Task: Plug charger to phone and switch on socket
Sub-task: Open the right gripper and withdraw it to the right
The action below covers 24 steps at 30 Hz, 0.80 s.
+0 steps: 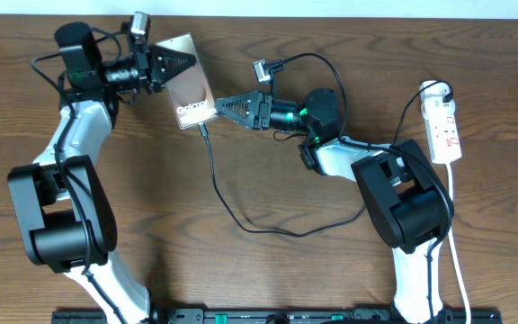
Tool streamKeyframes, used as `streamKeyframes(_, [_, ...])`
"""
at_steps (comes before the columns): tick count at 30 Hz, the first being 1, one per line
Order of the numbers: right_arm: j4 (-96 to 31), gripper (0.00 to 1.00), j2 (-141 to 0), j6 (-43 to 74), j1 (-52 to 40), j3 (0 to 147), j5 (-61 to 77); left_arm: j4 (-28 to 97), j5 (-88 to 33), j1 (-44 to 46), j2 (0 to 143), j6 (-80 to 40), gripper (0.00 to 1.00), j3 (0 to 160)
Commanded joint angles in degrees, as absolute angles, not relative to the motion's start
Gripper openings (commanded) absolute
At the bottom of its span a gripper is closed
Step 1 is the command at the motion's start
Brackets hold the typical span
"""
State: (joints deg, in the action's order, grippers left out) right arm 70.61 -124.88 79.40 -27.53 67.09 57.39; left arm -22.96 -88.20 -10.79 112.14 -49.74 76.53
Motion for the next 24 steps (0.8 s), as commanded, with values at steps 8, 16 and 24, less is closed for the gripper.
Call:
streamKeyframes(8, [60.93,0.99,-124.84,58.04,-24.56,67.85,65.17,-23.27,-90.08,-13.43,112.18,-45.41,0.08,77.08])
streamKeyframes(16, [52.62,0.99,-124.44,48.75,-17.58,68.73,65.87,-23.27,-90.06,-13.43,112.18,-43.22,0.07,77.08])
streamKeyframes(24, [34.61,0.99,-123.72,47.7,-11.7,73.28,55.44,-23.27,-90.06,-13.43,112.18,-43.09,0.08,77.08])
